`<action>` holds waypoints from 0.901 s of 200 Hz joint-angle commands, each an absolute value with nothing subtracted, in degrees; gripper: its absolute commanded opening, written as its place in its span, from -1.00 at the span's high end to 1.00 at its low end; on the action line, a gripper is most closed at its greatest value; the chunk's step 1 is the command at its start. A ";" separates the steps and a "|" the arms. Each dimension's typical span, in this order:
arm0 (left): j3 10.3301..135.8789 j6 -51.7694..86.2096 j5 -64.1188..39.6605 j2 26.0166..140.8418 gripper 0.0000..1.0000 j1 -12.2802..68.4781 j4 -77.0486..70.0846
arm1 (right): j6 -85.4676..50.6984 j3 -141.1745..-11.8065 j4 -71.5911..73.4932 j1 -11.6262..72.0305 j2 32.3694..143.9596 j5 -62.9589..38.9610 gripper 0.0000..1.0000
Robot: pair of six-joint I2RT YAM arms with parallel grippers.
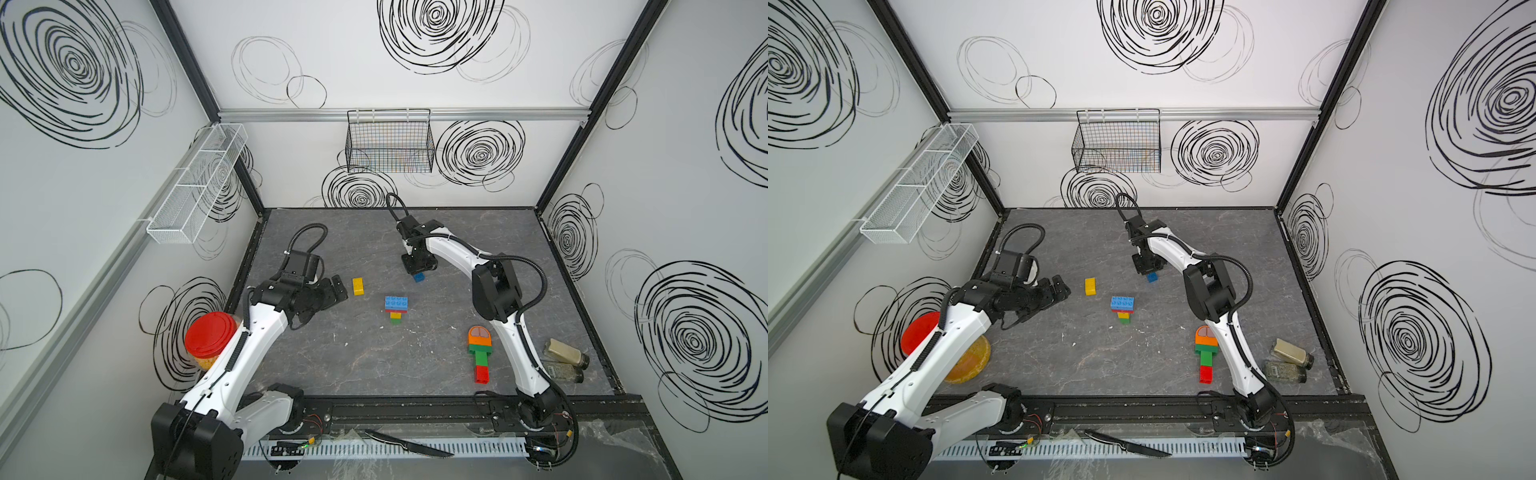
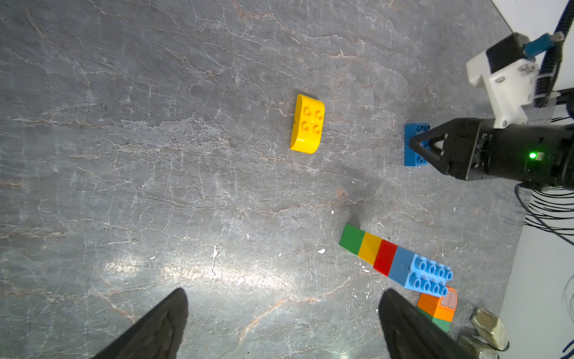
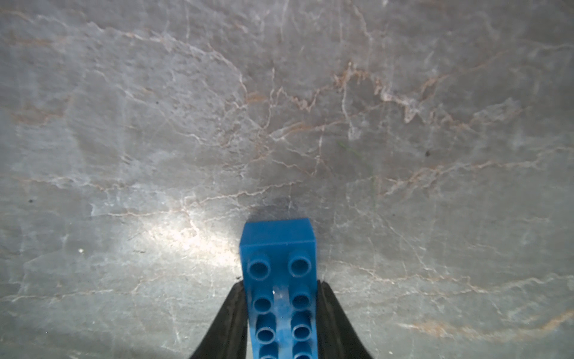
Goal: Assemble an ice cream with lego
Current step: Pick up the lego brick from the center of the board.
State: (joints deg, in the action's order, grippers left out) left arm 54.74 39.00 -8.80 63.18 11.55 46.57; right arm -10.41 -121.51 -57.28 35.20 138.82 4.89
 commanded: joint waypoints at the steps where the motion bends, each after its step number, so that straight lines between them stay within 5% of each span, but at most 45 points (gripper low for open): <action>1: 53.96 39.51 -8.94 61.96 -0.98 11.07 46.23 | -9.76 -122.82 -59.78 35.86 139.83 5.62 0.70; 54: 53.37 38.78 -8.96 62.49 -0.98 10.94 44.23 | -6.22 -120.59 -59.15 35.96 131.83 6.51 1.00; 180: 46.29 32.90 -13.92 64.86 -0.98 3.64 32.94 | 17.83 -112.60 -61.63 42.67 108.59 -5.63 1.00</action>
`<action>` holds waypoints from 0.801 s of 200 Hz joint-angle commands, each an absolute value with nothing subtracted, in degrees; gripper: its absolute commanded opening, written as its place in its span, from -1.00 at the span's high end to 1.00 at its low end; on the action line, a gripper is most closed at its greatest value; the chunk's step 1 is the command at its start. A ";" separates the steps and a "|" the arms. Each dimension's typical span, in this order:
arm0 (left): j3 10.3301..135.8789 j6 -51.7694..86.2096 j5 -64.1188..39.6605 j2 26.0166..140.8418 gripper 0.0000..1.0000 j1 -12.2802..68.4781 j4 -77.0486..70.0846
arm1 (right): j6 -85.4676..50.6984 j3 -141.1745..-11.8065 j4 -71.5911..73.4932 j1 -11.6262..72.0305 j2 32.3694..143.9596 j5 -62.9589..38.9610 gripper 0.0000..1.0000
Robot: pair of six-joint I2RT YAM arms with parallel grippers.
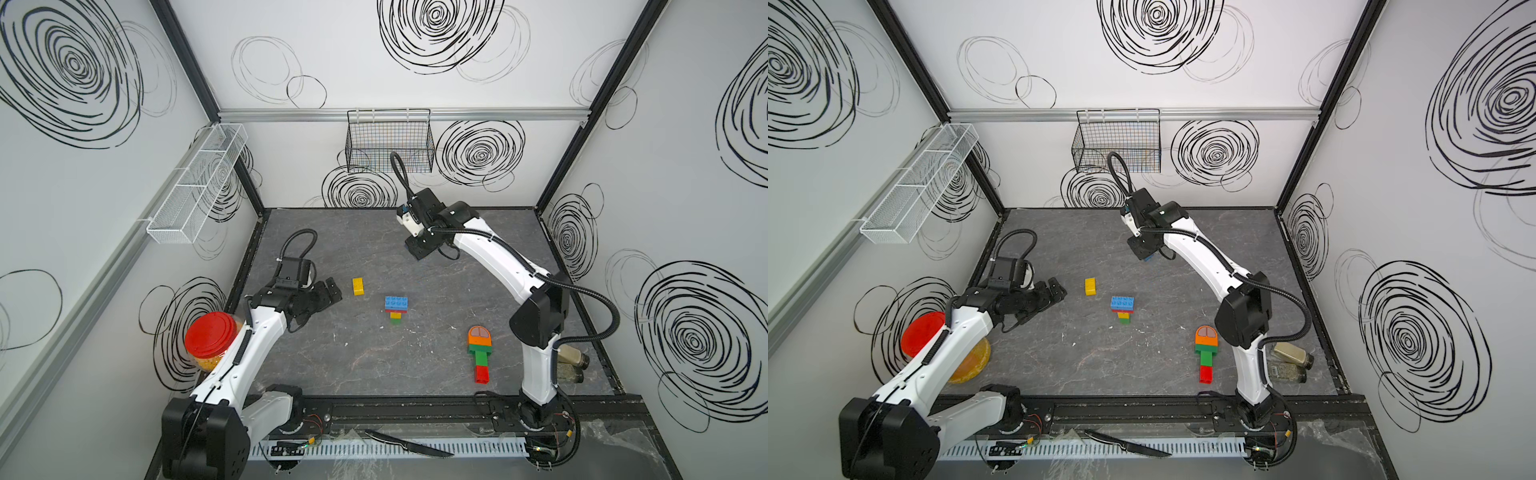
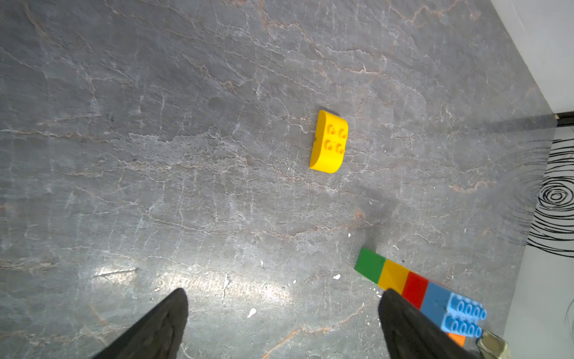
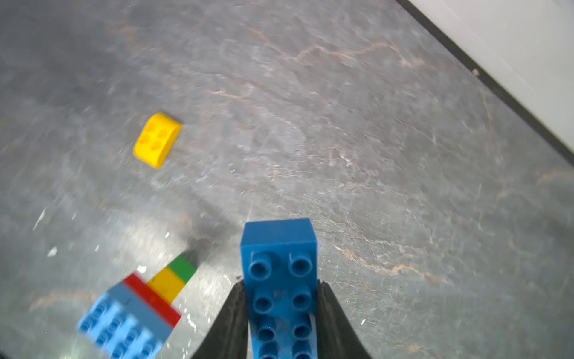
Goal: Assemble an ice cream with lego
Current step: Pick up the lego brick from the center of the board.
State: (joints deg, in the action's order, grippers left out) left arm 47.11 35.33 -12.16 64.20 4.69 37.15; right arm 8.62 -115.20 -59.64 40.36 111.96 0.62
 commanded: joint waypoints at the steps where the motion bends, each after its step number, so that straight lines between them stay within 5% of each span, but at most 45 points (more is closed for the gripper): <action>1: 46.26 32.88 -13.95 64.95 -0.98 3.62 32.86 | 18.06 -112.59 -61.75 42.69 108.48 -5.85 1.00; 80: 45.79 30.87 -15.89 67.32 -0.98 2.52 31.00 | 31.36 -111.66 -68.20 48.47 107.58 -12.99 1.00; 160: 44.55 28.71 -18.70 66.80 -0.98 0.45 30.92 | 31.99 -114.88 -72.70 53.09 113.56 -7.32 1.00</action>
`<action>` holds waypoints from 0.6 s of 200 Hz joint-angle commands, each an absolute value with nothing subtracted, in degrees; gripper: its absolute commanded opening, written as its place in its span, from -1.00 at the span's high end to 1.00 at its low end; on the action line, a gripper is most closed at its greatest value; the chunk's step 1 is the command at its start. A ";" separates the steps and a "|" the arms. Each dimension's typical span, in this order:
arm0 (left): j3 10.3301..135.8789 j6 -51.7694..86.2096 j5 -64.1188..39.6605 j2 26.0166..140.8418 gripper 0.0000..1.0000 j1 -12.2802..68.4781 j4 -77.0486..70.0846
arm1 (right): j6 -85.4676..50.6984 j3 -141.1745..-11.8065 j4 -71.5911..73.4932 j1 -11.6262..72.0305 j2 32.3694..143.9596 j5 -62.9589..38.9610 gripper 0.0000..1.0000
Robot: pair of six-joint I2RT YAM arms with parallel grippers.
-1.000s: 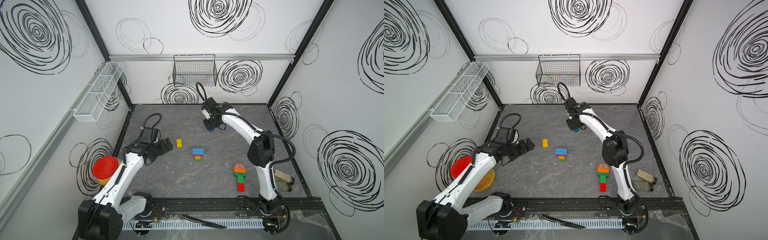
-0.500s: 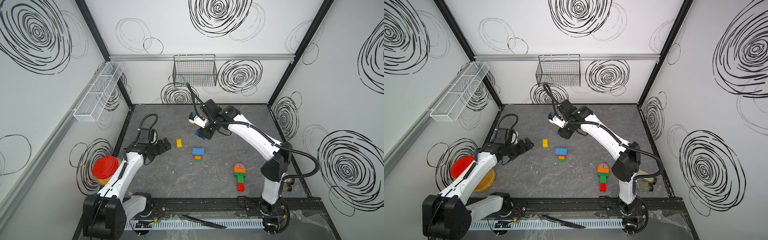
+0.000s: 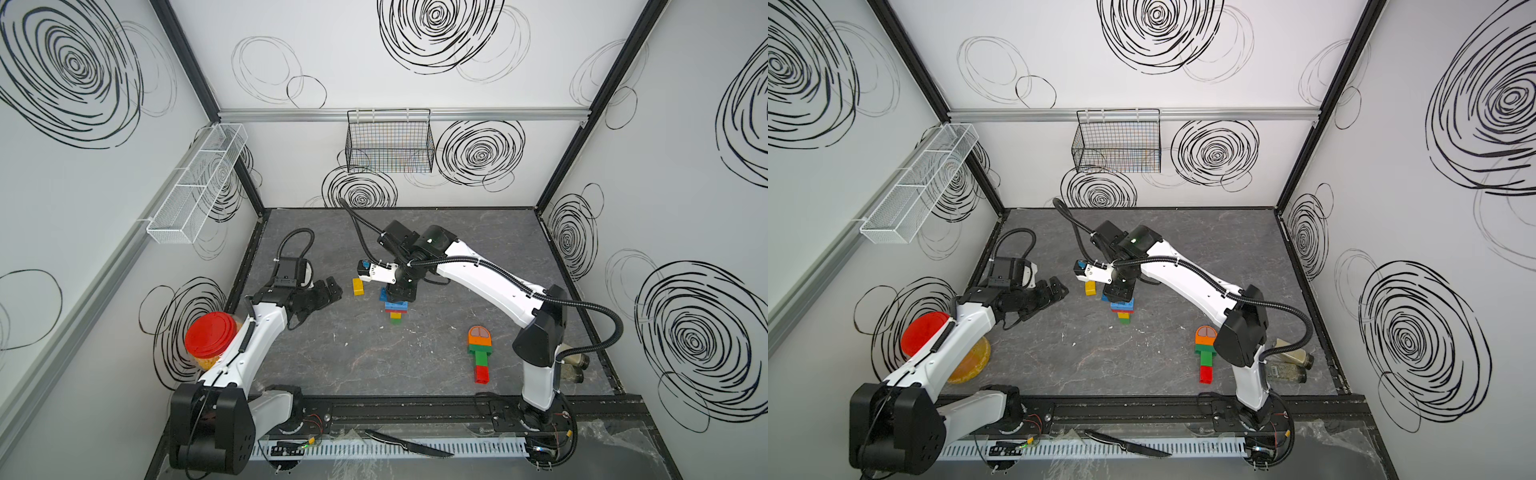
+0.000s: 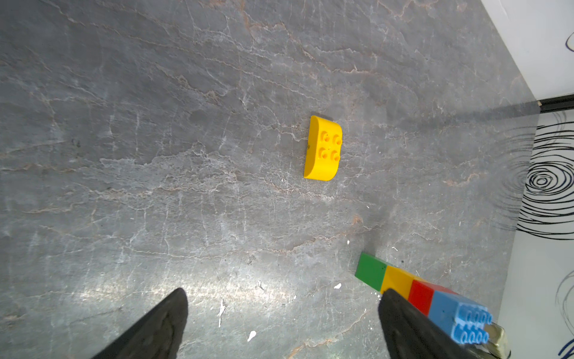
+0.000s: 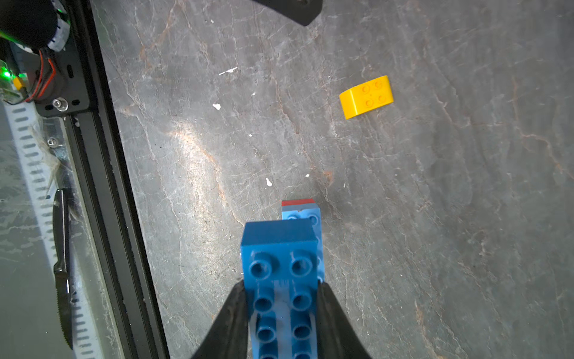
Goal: Assemble an ice cream with lego
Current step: Pick up the lego brick from the center of the board, then assemble the lego brick with the lego brick.
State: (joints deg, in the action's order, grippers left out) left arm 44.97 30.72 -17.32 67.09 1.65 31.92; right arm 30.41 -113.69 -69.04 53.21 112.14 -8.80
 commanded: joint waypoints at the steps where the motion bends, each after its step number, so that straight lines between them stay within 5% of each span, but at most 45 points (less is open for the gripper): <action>1: 44.56 28.68 -18.76 66.80 -0.98 0.40 30.93 | 31.99 -114.88 -72.74 53.09 113.56 -7.31 1.00; 120: 45.19 25.70 -20.15 66.83 -0.98 -1.76 32.70 | 32.17 -116.73 -73.48 53.09 116.45 -3.97 1.00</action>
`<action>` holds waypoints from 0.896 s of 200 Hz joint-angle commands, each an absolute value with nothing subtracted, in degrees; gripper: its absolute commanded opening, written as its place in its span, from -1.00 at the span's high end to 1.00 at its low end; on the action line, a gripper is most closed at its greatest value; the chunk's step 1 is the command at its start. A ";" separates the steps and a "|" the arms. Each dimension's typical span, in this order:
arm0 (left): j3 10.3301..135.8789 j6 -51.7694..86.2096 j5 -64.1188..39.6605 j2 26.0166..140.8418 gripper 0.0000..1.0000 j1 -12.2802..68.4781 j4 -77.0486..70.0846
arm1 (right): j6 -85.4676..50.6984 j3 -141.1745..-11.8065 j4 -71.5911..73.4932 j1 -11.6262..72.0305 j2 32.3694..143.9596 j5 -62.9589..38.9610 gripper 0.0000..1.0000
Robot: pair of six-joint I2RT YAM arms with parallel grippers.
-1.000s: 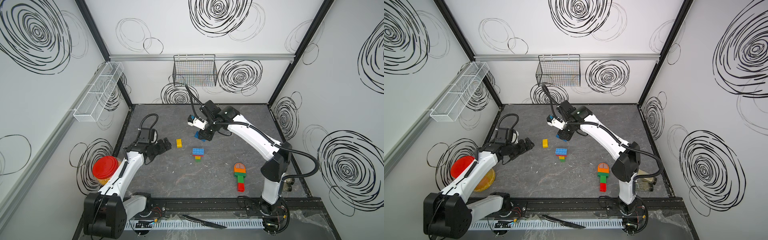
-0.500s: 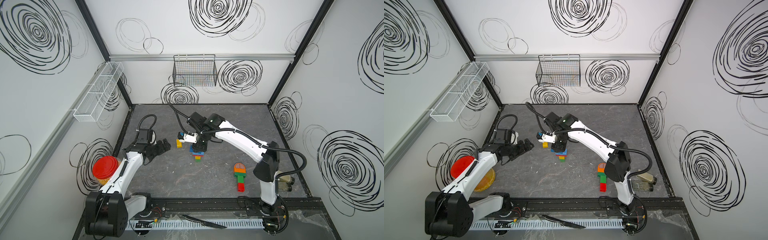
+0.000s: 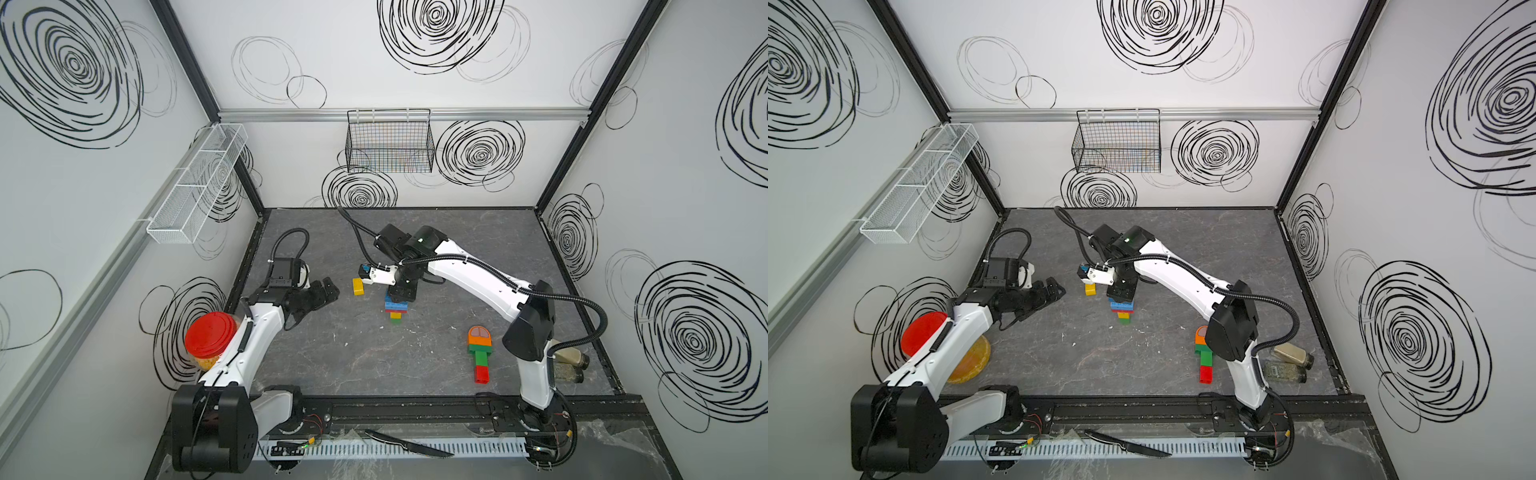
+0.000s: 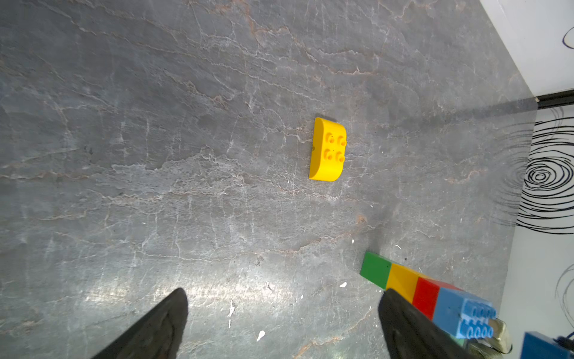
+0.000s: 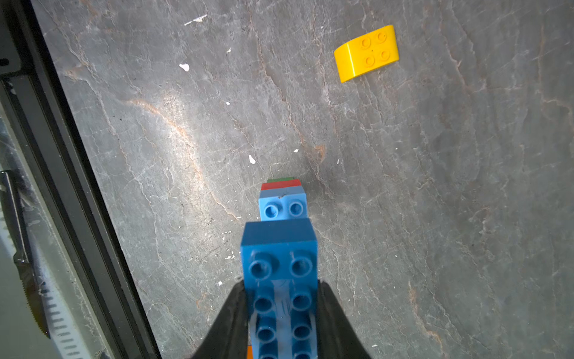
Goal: Assemble an ice cream with lego
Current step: Assemble the lego brick with the lego brick.
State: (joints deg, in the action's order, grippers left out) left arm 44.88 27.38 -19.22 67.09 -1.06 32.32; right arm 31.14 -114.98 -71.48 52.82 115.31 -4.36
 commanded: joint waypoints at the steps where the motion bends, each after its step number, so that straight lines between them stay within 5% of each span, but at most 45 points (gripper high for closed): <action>1: 45.18 25.73 -20.18 66.86 -0.98 -1.76 32.70 | 32.21 -116.72 -73.52 53.09 116.45 -4.01 1.00; 179: 42.85 24.61 -23.21 66.60 -0.98 -1.67 33.32 | 32.44 -116.95 -73.08 53.28 118.73 -2.55 1.00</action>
